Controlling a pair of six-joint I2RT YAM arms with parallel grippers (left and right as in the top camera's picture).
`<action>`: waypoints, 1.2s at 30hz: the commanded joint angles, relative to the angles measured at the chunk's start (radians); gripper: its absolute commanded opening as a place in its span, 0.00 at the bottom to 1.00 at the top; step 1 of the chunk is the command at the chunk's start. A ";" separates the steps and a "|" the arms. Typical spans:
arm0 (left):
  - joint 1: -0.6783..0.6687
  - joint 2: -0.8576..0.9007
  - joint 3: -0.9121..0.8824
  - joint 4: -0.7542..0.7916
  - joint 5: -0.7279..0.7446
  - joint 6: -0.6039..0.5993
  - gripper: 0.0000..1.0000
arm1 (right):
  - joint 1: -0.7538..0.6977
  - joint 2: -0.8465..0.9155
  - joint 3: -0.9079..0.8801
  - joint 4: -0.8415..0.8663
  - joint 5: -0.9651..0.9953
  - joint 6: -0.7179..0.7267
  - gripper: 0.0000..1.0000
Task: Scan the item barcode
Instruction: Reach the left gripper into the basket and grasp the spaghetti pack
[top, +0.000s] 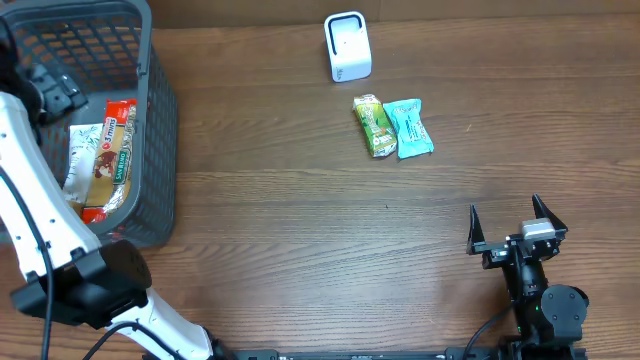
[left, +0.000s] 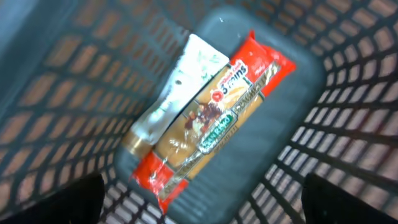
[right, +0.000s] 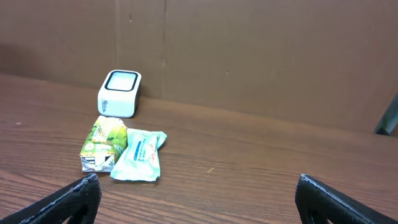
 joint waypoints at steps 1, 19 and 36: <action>0.000 0.004 -0.132 0.059 0.023 0.151 0.93 | 0.002 -0.009 -0.010 0.005 -0.002 -0.003 1.00; 0.009 0.004 -0.740 0.624 0.047 0.370 0.95 | 0.002 -0.009 -0.010 0.005 -0.002 -0.003 1.00; 0.045 0.004 -1.012 0.927 0.027 0.415 0.82 | 0.002 -0.009 -0.010 0.005 -0.002 -0.003 1.00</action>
